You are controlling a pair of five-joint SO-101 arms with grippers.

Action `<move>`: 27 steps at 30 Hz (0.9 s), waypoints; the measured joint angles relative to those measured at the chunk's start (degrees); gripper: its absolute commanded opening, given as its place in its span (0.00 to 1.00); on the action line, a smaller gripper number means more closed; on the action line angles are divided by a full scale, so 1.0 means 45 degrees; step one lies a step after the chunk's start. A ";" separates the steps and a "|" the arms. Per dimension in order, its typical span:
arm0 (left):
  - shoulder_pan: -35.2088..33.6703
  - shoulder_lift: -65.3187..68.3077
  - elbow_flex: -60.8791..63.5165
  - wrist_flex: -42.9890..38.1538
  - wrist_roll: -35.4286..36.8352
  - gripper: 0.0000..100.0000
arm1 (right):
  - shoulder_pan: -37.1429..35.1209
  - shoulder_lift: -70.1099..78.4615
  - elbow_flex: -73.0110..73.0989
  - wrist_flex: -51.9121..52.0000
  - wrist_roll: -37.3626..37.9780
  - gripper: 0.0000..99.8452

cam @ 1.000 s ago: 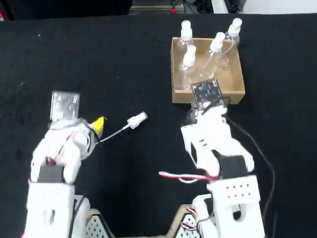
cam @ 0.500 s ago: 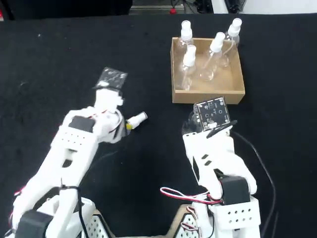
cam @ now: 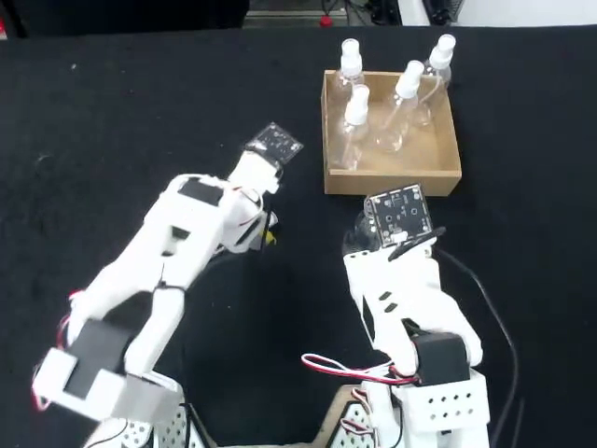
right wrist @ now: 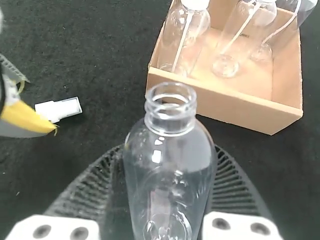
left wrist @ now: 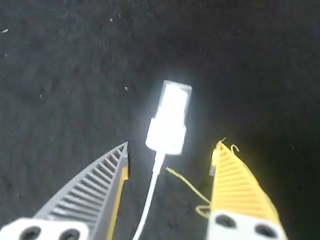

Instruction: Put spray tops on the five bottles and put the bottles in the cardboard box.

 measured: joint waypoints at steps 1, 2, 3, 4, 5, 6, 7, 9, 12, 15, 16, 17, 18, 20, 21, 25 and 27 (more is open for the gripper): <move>-0.0020 0.0391 -0.0332 0.0000 0.0000 0.26 | 0.0000 0.0000 0.0000 0.0000 0.0000 0.16; -0.0020 0.0762 -0.0664 0.0000 -0.0039 0.26 | 0.0000 0.0000 0.0000 0.0000 0.0000 0.16; -0.0020 0.1094 -0.0957 0.0000 -0.0039 0.26 | 0.0000 0.0000 0.0000 0.0000 0.0000 0.16; -0.0020 0.1446 -0.1231 0.0000 -0.0039 0.26 | 0.0000 0.0000 0.0000 0.0000 0.0000 0.16; 0.0000 0.1758 -0.1426 -0.0020 -0.0039 0.26 | 0.0000 0.0000 0.0000 0.0000 0.0000 0.16; -0.0020 0.2051 -0.1602 -0.0020 -0.0039 0.26 | 0.0000 0.0000 0.0000 0.0000 0.0000 0.16; -0.0059 0.2325 -0.1739 -0.0020 -0.0039 0.26 | 0.0000 0.0000 0.0000 0.0000 0.0000 0.16; -0.0117 0.2696 -0.1895 -0.0020 -0.0039 0.26 | -0.0020 0.0000 0.0000 0.0000 0.0000 0.16; -0.0078 0.2989 -0.1934 -0.0020 -0.0039 0.26 | -0.0020 0.0000 0.0000 0.0000 0.0000 0.16; -0.0078 0.3126 -0.1934 -0.0020 -0.0039 0.26 | -0.0020 0.0000 0.0000 0.0000 0.0000 0.16; -0.0078 0.3126 -0.1934 -0.0020 -0.0039 0.26 | -0.0020 0.0000 0.0000 0.0000 0.0000 0.16; -0.0078 0.3126 -0.1954 -0.0020 -0.0039 0.25 | -0.0020 0.0000 0.0000 0.0000 0.0000 0.16; -0.0078 0.3126 -0.1954 -0.0020 -0.0039 0.24 | -0.0020 0.0000 0.0000 0.0000 0.0000 0.16; -0.0078 0.3126 -0.1954 -0.0020 -0.0039 0.18 | -0.0020 0.0000 0.0000 0.0000 0.0000 0.16; -0.0078 0.3126 -0.1954 -0.0020 -0.0039 0.15 | -0.0020 0.0000 0.0000 0.0000 0.0000 0.16; -0.0059 0.3126 -0.1954 -0.0020 -0.0039 0.07 | -0.0020 0.0000 0.0000 0.0000 0.0000 0.16; -0.0059 0.3126 -0.1954 0.0215 -0.0039 0.07 | -0.0020 0.0000 0.0000 0.0000 0.0000 0.16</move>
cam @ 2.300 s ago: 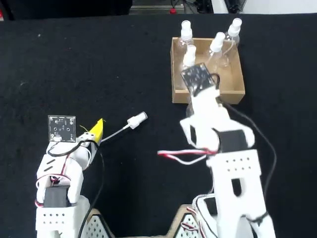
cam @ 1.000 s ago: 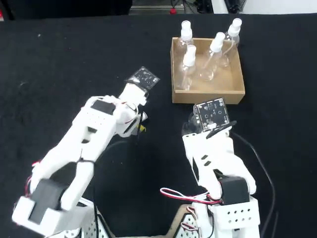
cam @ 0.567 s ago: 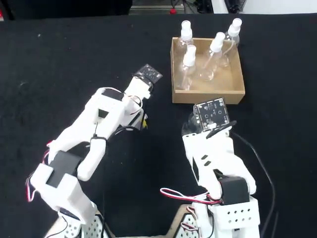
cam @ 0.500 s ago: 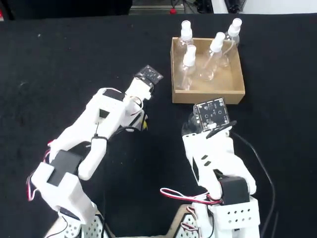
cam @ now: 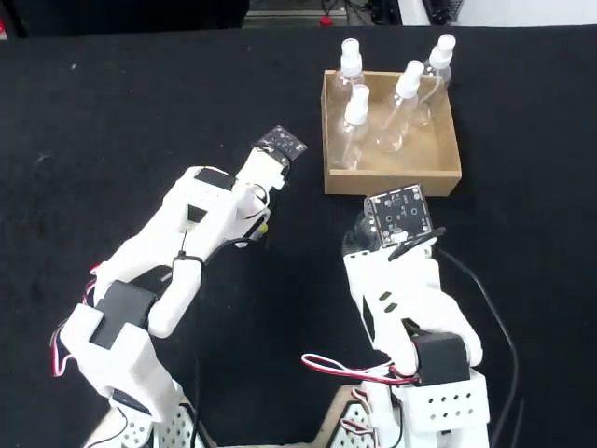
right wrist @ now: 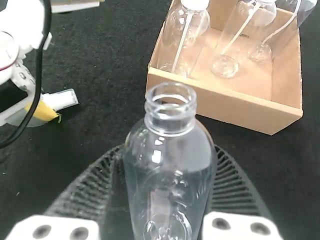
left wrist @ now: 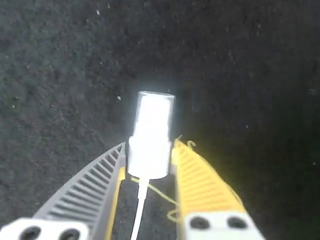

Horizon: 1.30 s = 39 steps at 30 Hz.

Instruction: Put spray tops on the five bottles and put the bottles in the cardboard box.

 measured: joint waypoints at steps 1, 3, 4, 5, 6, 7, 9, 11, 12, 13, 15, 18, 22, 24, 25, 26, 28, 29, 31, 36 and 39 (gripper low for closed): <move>0.0000 0.0000 0.0000 0.0195 0.0000 0.07 | 0.0000 0.0000 0.0000 0.0000 0.0000 0.16; 0.0078 0.0000 -0.0274 0.0723 0.0000 0.07 | 0.0000 0.0000 0.0000 0.0000 0.0000 0.16; 0.0137 0.0000 -0.0508 0.1074 0.0000 0.07 | 0.0000 0.0000 0.0000 0.0000 0.0000 0.16; 0.0176 0.0000 -0.0840 0.1563 0.0000 0.07 | 0.0000 0.0000 0.0000 0.0000 0.0000 0.16; 0.0176 0.0000 -0.1192 0.2129 0.0000 0.07 | 0.0000 0.0000 0.0000 0.0000 0.0000 0.16; 0.0137 0.0000 -0.1621 0.2735 0.0000 0.07 | 0.0000 0.0000 0.0000 0.0000 0.0000 0.16; 0.0078 0.0000 -0.2637 0.4239 0.0020 0.07 | 0.0000 0.0000 0.0156 0.0000 0.0000 0.16; -0.0039 -0.0020 -0.3810 0.5763 0.0020 0.07 | 0.0000 0.0000 0.0234 -0.0059 0.0000 0.16; -0.0195 -0.0137 -0.4357 0.6584 0.0020 0.07 | 0.0000 0.0000 0.0313 -0.0156 0.0000 0.16; -0.0391 -0.0371 -0.4825 0.7248 0.0020 0.07 | 0.0000 0.0000 0.0352 -0.0195 0.0000 0.16; -0.0762 -0.1172 -0.5451 0.8225 0.0137 0.07 | 0.0000 0.0000 0.0352 -0.0215 0.0000 0.16; -0.0938 -0.3028 -0.5802 0.8654 0.0801 0.07 | -0.0020 0.0000 0.0352 -0.0215 -0.0098 0.16; -0.0879 -0.5607 -0.5861 0.8186 0.2325 0.07 | -0.0957 -0.0039 0.0352 -0.0234 -0.0781 0.16; -0.0879 -0.6564 -0.5861 0.7560 0.3165 0.07 | -0.1621 -0.0039 0.0352 -0.0449 -0.0879 0.16; -0.0879 -0.6994 -0.5861 0.7248 0.3477 0.07 | -0.1915 -0.0039 0.0352 -0.0567 -0.0879 0.16; -0.0899 -0.7346 -0.5861 0.6994 0.3751 0.07 | -0.2188 -0.0039 0.0352 -0.0684 -0.0899 0.16; -0.0899 -0.8010 -0.5822 0.6545 0.4122 0.07 | -0.2716 -0.0039 0.0352 -0.0860 -0.0938 0.16; -0.0879 -0.8283 -0.5763 0.6330 0.4161 0.07 | -0.3009 -0.0039 0.0352 -0.0918 -0.0938 0.16; -0.0879 -0.8850 -0.5705 0.5939 0.4239 0.07 | -0.3536 -0.0039 0.0352 -0.0977 -0.0938 0.16; 0.0000 -1.0276 -0.5705 0.5451 0.4278 0.07 | -0.4767 -0.0117 0.0352 -0.1016 -0.1446 0.16; 0.0684 -1.1331 -0.5705 0.5392 0.4278 0.07 | -0.5021 -0.0703 0.0371 -0.1289 -0.1875 0.16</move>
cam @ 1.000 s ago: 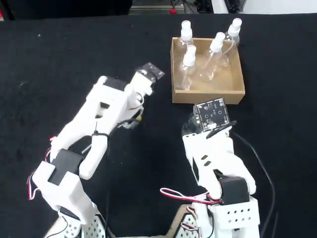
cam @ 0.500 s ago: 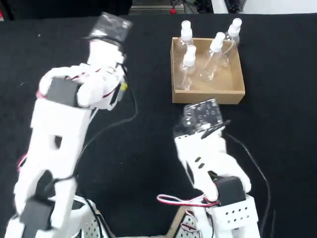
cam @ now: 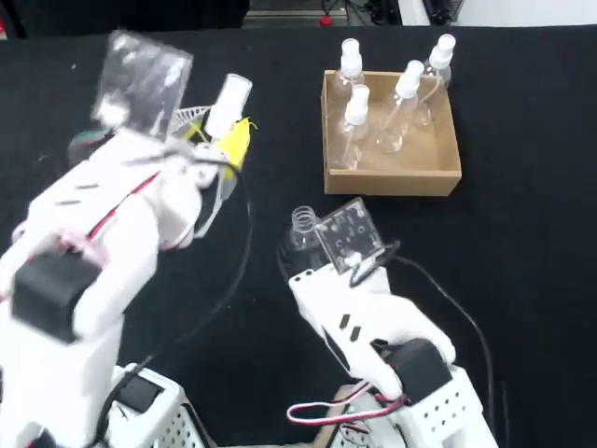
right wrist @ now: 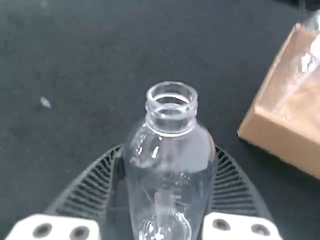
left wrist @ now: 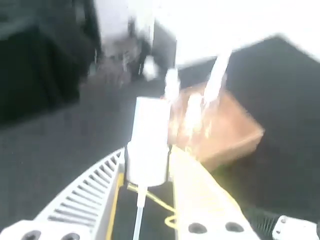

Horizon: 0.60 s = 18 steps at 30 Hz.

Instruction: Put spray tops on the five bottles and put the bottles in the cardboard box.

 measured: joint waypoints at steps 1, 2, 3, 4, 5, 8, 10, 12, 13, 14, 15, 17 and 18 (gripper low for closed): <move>0.0117 -0.0313 0.0000 -0.0098 0.0000 0.07 | -0.0078 -0.0274 0.0156 -0.0274 -0.0020 0.16; 0.0176 -0.0606 0.0000 -0.0195 0.0000 0.07 | -0.0156 -0.0606 0.0410 -0.0684 -0.0020 0.16; 0.0195 -0.0840 0.0000 -0.0313 0.0000 0.07 | -0.0234 -0.0957 0.0781 -0.1231 -0.0059 0.16; 0.0234 -0.1055 0.0000 -0.0469 0.0000 0.07 | -0.0332 -0.1348 0.1231 -0.1875 -0.0078 0.16; 0.0234 -0.1192 0.0000 -0.0664 0.0000 0.07 | -0.0449 -0.1719 0.1719 -0.2618 -0.0078 0.16; 0.0352 -0.1504 0.0000 -0.1602 0.0000 0.07 | -0.0840 -0.2852 0.3106 -0.5294 -0.0098 0.16; 0.0371 -0.1563 0.0000 -0.2422 0.0000 0.07 | -0.1153 -0.3536 0.3888 -0.6994 -0.0137 0.16; 0.0371 -0.1563 0.0000 -0.3165 0.0000 0.07 | -0.1446 -0.3790 0.4415 -0.8107 -0.0176 0.16; 0.0371 -0.1563 0.0000 -0.3399 0.0000 0.07 | -0.1602 -0.3790 0.4650 -0.8303 -0.0176 0.16; 0.0371 -0.1563 0.0000 -0.3556 0.0000 0.07 | -0.1739 -0.3790 0.4864 -0.8361 -0.0176 0.16; 0.0508 -0.1563 0.0000 -0.3653 0.0000 0.07 | -0.1875 -0.3790 0.5060 -0.8361 -0.0176 0.16; 0.1094 -0.1563 0.0000 -0.3731 0.0000 0.07 | -0.2051 -0.3790 0.5314 -0.8361 -0.0176 0.16; 0.1407 -0.1563 0.0000 -0.3751 0.0000 0.07 | -0.2071 -0.3790 0.5411 -0.8303 -0.0176 0.16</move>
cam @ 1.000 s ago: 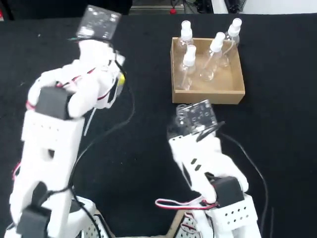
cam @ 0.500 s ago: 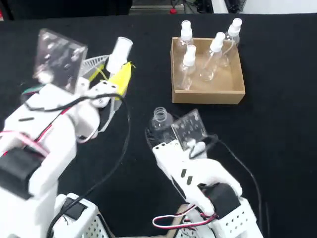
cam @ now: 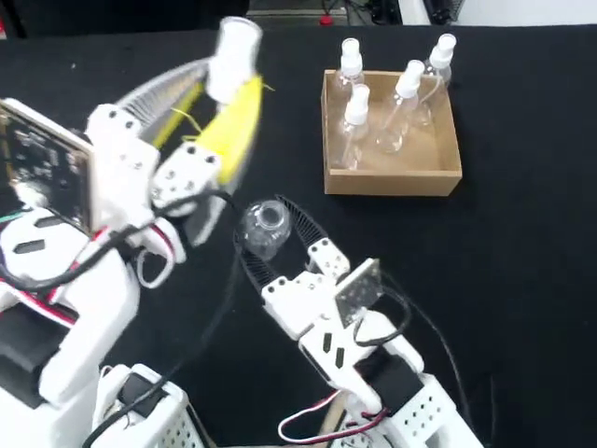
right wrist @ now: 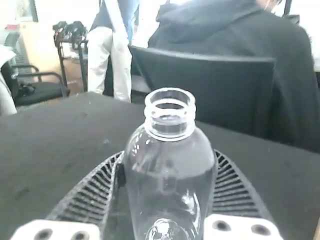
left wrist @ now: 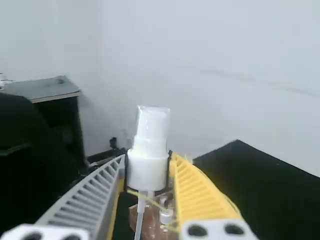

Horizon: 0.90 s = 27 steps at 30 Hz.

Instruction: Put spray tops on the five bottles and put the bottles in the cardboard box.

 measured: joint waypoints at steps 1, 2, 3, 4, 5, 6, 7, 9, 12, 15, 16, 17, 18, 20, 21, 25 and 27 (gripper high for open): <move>0.0274 0.0000 0.0000 0.0000 0.0000 0.07 | 0.0000 0.0000 0.0078 0.0117 0.0000 0.16; 0.0410 -0.0020 0.0059 -0.0039 0.0000 0.07 | 0.0000 0.0000 0.0137 0.0234 0.0000 0.16; 0.0430 -0.0020 0.0176 -0.0078 0.0000 0.07 | 0.0000 0.0000 0.0156 0.0332 0.0000 0.16; 0.0430 -0.0020 0.0274 -0.0078 0.0000 0.07 | 0.0000 0.0000 0.0156 0.0430 0.0000 0.16; 0.0332 -0.0020 0.0371 -0.0078 0.0000 0.07 | 0.0000 0.0000 0.0156 0.0488 0.0000 0.16; 0.0215 0.0000 0.0469 -0.0078 0.0000 0.07 | 0.0000 0.0000 0.0156 0.0508 0.0000 0.16; 0.0176 0.0000 0.0547 -0.0078 0.0000 0.07 | 0.0000 0.0000 0.0156 0.0508 0.0000 0.16; 0.0117 -0.0020 0.0879 -0.0156 0.0234 0.07 | 0.0000 0.0000 0.0156 0.0508 0.0000 0.16; 0.0840 -0.0020 0.1856 -0.0664 0.1172 0.07 | 0.0000 0.0000 0.0156 0.0508 0.0000 0.16; 0.1172 0.0000 0.2794 -0.1700 0.1582 0.07 | 0.0000 0.0000 0.0156 0.0508 0.0000 0.16; 0.1153 0.0000 0.3048 -0.2071 0.1621 0.07 | 0.0000 0.0000 0.0156 0.0508 0.0000 0.16; 0.1094 0.0000 0.3302 -0.2344 0.1641 0.07 | 0.0000 0.0000 0.0156 0.0508 0.0000 0.16; 0.1153 0.0000 0.3477 -0.2501 0.1641 0.07 | 0.0000 0.0000 0.0156 0.0508 0.0000 0.16; 0.1309 0.0000 0.3712 -0.2637 0.1641 0.07 | 0.0000 0.0000 0.0156 0.0508 0.0000 0.16; 0.1328 0.0000 0.3731 -0.2637 0.1641 0.07 | 0.0000 0.0000 0.0156 0.0508 0.0000 0.16; 0.1270 0.0000 0.3731 -0.2755 0.1641 0.07 | 0.0000 0.0000 0.0156 0.0508 0.0000 0.16; 0.1309 0.0000 0.3497 -0.2755 0.1641 0.07 | 0.0000 0.0000 0.0156 0.0508 0.0000 0.16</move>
